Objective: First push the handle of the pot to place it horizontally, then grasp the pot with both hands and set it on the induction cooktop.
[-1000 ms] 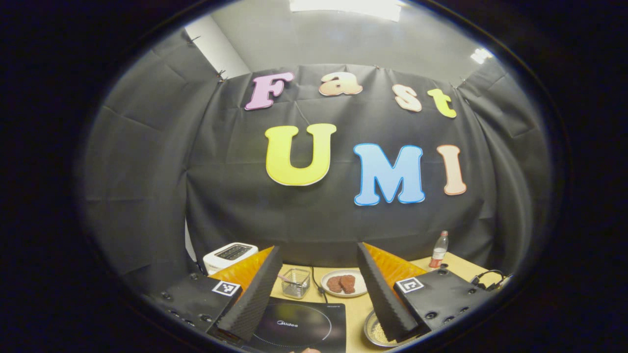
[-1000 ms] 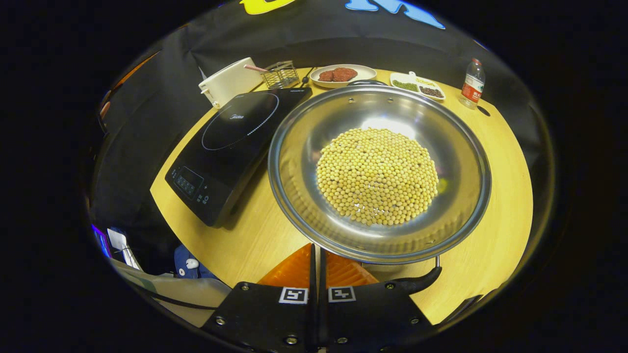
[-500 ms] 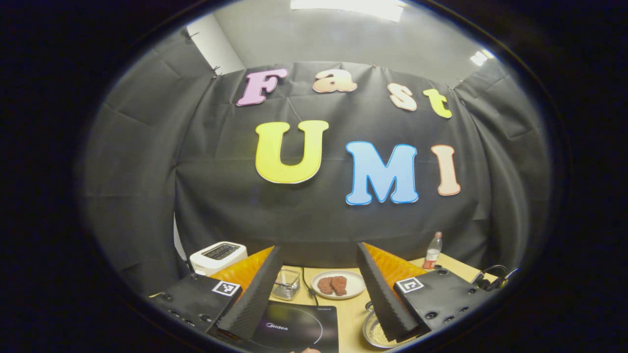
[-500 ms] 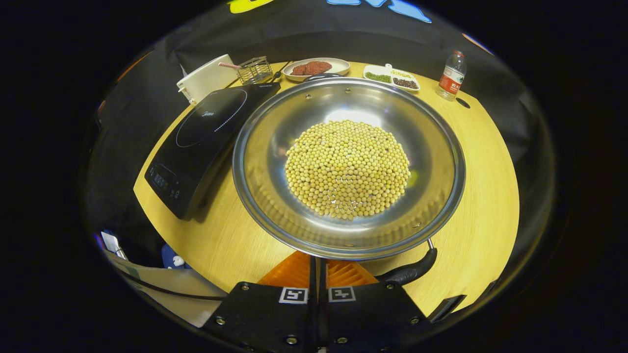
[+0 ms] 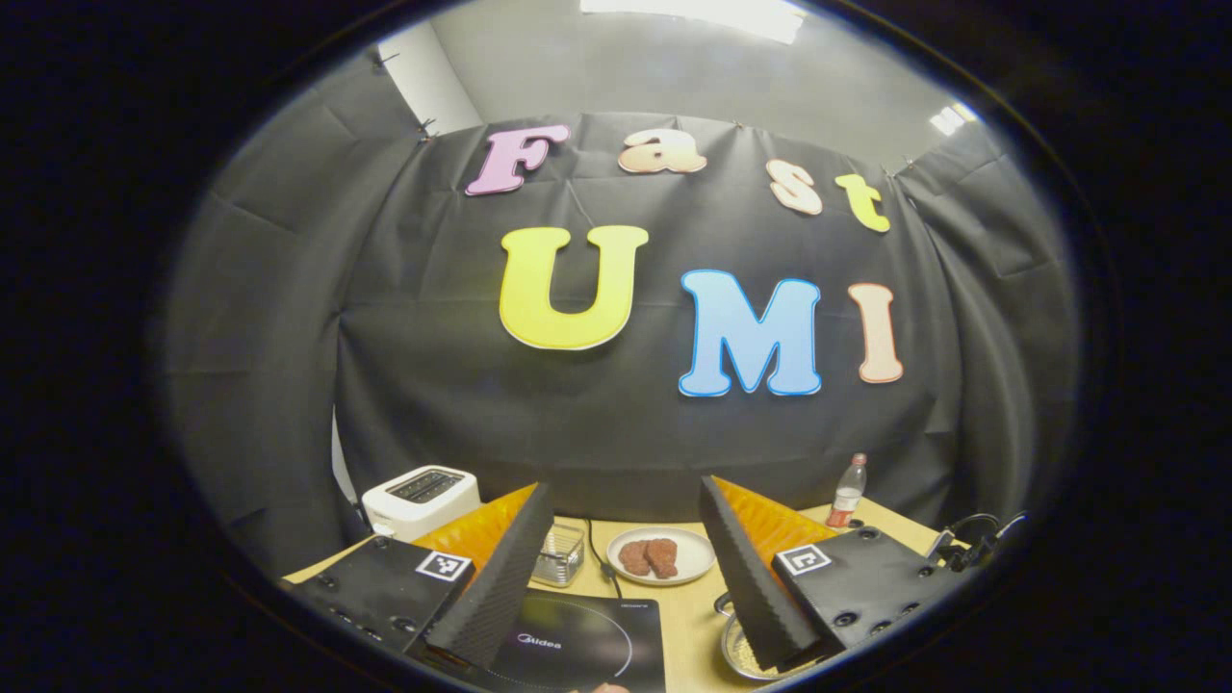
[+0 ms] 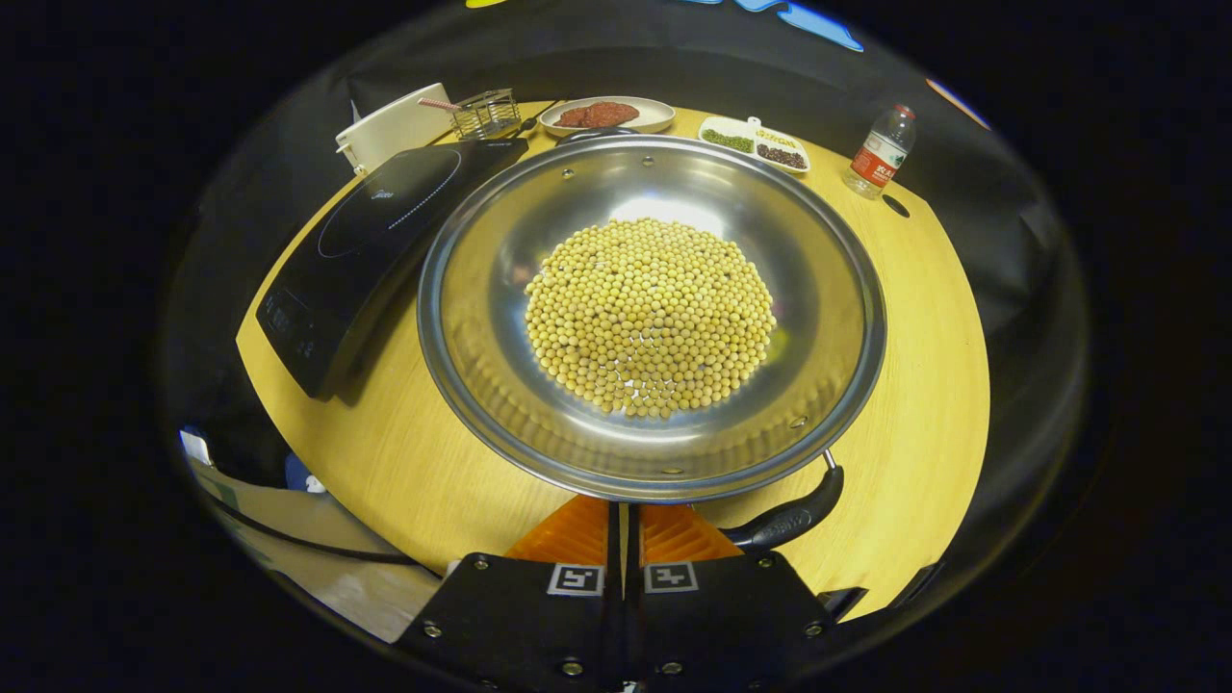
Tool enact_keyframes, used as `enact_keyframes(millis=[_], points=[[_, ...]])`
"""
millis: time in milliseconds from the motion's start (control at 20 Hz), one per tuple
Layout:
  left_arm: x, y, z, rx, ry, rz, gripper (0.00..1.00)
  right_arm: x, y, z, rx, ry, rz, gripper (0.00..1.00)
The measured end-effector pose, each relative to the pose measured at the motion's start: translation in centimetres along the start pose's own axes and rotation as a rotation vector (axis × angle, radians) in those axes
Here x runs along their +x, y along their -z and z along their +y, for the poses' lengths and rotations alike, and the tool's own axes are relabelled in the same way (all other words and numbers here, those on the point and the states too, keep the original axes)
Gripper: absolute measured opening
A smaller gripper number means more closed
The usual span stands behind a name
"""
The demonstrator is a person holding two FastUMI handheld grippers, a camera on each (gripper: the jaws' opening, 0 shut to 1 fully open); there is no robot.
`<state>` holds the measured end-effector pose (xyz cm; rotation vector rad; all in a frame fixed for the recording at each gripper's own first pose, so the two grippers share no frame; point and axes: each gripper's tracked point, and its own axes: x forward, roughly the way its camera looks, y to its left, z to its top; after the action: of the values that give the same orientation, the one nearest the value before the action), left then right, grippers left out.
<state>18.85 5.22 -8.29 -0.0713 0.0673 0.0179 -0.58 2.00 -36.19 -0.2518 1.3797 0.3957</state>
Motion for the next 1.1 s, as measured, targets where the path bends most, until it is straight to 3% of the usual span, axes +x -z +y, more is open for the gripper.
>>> enact_keyframes(millis=[150,200,400,1100], points=[[0.3,-0.1,-1.2,0.012,-0.016,0.004,0.94,-0.1,0.0,-1.1,0.014,-0.005,0.000,0.01],[0.2,-0.3,-1.4,0.014,-0.028,0.001,1.00,-0.1,0.0,-1.5,0.013,-0.011,0.002,0.01],[-0.6,-0.9,-2.5,0.007,-0.078,-0.007,0.98,-0.1,-0.1,-3.7,-0.020,-0.016,0.010,0.01],[-2.5,-1.2,-2.6,0.057,-0.195,-0.005,0.94,1.4,-2.8,-11.6,-0.268,0.172,-0.054,0.01]])
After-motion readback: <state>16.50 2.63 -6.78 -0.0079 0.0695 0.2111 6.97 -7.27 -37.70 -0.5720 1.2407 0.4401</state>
